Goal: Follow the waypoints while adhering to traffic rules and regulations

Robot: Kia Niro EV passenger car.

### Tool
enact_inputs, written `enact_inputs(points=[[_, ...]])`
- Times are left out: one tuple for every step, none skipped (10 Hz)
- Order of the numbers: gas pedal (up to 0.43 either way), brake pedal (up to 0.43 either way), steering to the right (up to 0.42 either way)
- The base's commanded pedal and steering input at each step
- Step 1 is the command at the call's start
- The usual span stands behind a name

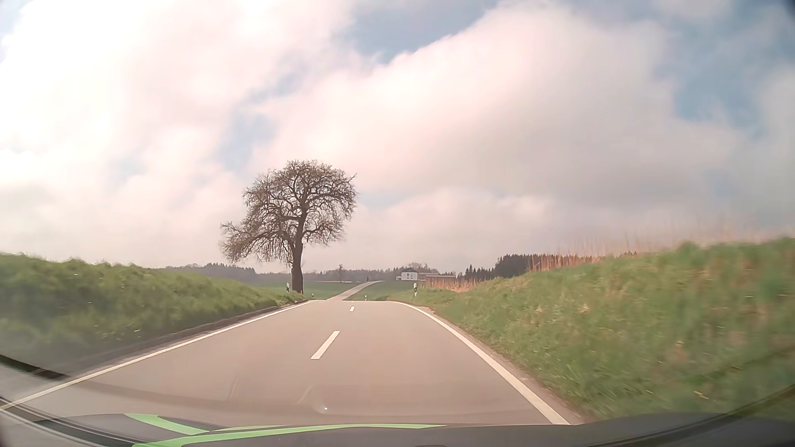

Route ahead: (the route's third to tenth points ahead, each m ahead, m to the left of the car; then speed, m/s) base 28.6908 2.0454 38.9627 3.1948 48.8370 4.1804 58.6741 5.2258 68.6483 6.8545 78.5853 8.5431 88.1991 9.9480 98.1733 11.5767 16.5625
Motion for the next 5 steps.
enact_inputs(points=[[0.390, 0.000, -0.012], [0.390, 0.000, -0.012], [0.390, 0.000, -0.012], [0.390, 0.000, -0.013], [0.390, 0.000, -0.013]])
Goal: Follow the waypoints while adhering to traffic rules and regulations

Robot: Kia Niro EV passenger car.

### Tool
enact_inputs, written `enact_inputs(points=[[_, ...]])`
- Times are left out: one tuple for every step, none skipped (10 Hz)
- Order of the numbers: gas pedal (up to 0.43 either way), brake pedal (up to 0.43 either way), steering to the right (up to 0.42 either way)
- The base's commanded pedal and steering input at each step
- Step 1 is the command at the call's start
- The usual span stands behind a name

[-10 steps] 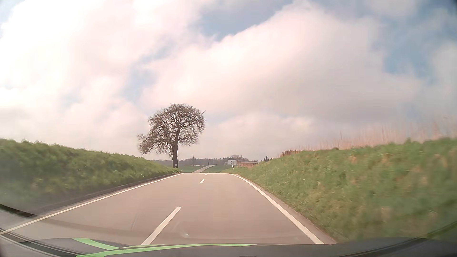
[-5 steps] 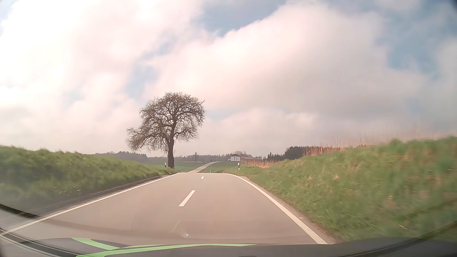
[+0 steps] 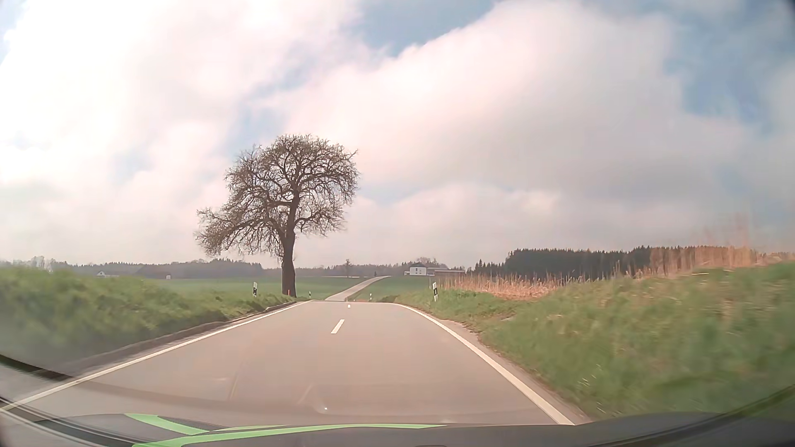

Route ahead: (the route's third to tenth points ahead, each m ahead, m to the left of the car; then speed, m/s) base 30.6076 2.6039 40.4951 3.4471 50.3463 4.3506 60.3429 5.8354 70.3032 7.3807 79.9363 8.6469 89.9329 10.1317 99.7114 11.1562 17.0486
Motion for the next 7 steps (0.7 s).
enact_inputs(points=[[0.390, 0.000, -0.016], [0.390, 0.000, -0.019], [0.390, 0.000, -0.019], [0.390, 0.000, -0.019], [0.390, 0.000, -0.019], [0.390, 0.000, -0.020], [0.390, 0.000, -0.021]])
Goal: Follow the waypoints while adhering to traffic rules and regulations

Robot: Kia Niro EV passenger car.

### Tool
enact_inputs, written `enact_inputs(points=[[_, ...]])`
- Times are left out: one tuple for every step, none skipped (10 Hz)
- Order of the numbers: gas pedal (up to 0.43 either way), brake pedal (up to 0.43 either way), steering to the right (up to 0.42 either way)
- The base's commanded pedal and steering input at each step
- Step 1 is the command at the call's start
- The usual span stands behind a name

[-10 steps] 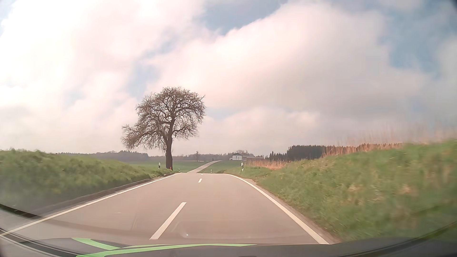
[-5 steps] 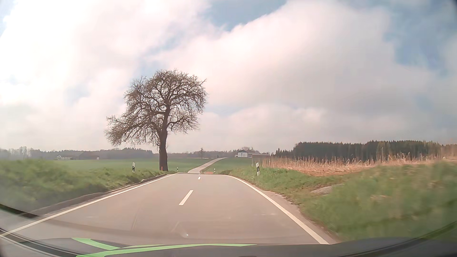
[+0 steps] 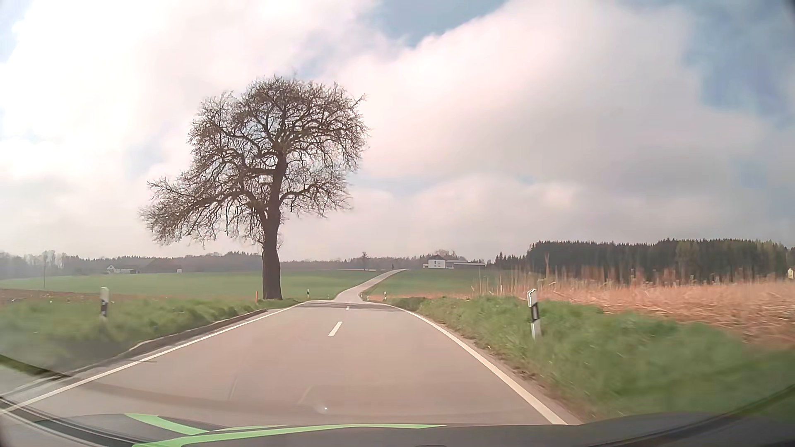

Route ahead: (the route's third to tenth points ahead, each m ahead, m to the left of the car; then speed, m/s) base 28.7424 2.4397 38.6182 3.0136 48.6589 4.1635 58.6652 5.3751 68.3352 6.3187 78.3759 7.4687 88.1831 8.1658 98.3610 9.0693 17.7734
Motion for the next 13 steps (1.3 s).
enact_inputs(points=[[0.390, 0.000, -0.022], [0.390, 0.000, -0.022], [0.390, 0.000, -0.022], [0.390, 0.000, -0.022], [0.390, 0.000, -0.022], [0.398, 0.000, -0.020], [0.398, 0.000, -0.019], [0.398, 0.000, -0.017], [0.398, 0.000, -0.016], [0.398, 0.000, -0.016], [0.398, 0.000, -0.015], [0.398, 0.000, -0.013], [0.409, 0.000, -0.011]])
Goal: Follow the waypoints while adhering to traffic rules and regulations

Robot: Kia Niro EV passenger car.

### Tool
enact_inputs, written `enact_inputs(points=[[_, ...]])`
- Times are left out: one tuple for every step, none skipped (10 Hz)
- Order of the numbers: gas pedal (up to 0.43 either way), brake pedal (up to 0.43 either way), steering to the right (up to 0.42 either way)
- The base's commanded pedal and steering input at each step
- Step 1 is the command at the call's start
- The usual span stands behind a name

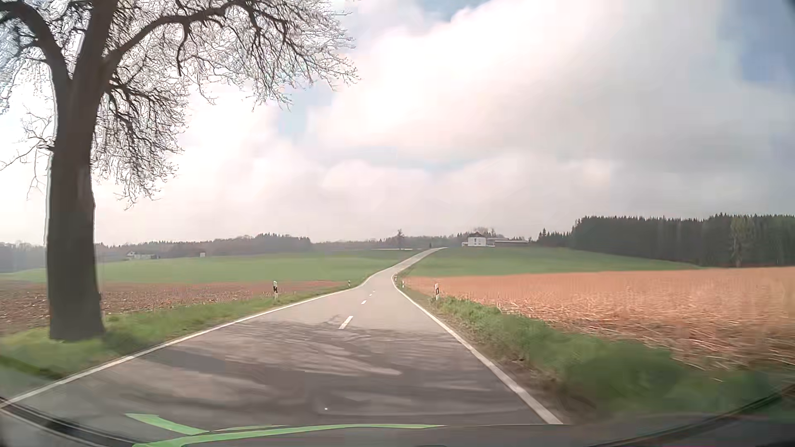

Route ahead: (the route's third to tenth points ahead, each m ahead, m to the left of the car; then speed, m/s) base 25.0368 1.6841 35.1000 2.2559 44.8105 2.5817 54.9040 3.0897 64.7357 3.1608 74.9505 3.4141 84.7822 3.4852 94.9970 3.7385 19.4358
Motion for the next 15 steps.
enact_inputs(points=[[0.409, 0.000, -0.010], [0.409, 0.000, -0.009], [0.409, 0.000, -0.008], [0.409, 0.000, -0.007], [0.409, 0.000, -0.008], [0.409, 0.000, -0.008], [0.409, 0.000, -0.007], [0.409, 0.000, -0.006], [0.409, 0.000, -0.005], [0.409, 0.000, -0.004], [0.409, 0.000, -0.004], [0.398, 0.000, -0.004], [0.398, 0.000, -0.004], [0.390, 0.000, -0.004], [0.390, 0.000, -0.004]])
